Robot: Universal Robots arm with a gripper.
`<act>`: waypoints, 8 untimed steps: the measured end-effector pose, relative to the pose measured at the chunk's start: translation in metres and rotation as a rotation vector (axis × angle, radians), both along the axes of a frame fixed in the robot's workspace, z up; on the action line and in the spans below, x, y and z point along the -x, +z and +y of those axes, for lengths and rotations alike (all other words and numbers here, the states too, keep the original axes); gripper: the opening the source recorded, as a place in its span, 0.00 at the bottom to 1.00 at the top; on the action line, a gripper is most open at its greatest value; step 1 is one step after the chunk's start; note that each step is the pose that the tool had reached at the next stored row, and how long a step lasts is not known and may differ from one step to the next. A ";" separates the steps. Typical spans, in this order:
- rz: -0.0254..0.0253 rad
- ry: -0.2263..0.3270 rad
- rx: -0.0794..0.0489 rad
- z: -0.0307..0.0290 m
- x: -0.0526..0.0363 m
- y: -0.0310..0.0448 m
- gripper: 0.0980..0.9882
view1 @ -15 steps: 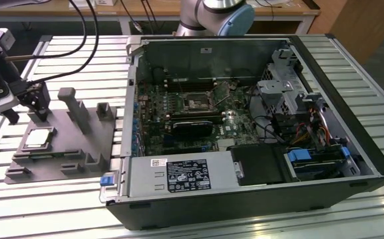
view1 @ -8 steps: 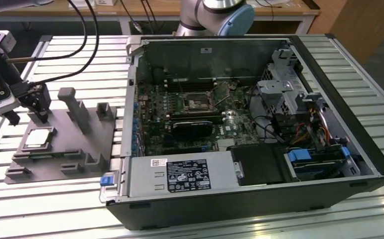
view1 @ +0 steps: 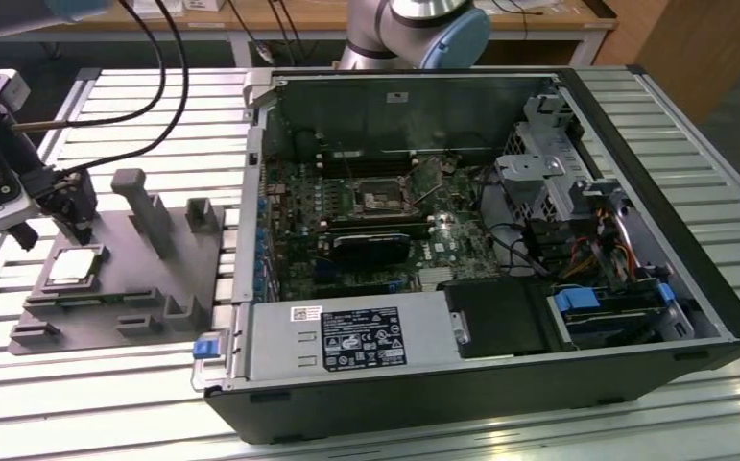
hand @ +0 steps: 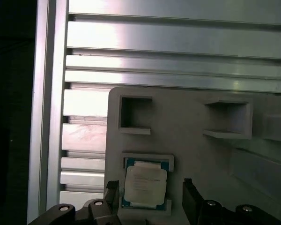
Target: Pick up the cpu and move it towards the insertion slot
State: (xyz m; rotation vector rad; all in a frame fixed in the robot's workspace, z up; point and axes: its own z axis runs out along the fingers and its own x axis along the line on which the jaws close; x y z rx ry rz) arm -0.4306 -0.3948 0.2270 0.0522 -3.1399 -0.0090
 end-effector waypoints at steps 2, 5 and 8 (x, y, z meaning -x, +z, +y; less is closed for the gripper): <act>0.0000 0.005 0.000 -0.0008 0.0007 -0.0037 0.62; 0.0007 0.021 0.000 -0.0011 0.0015 -0.0085 0.62; 0.0007 0.023 0.000 -0.0011 0.0022 -0.0122 0.62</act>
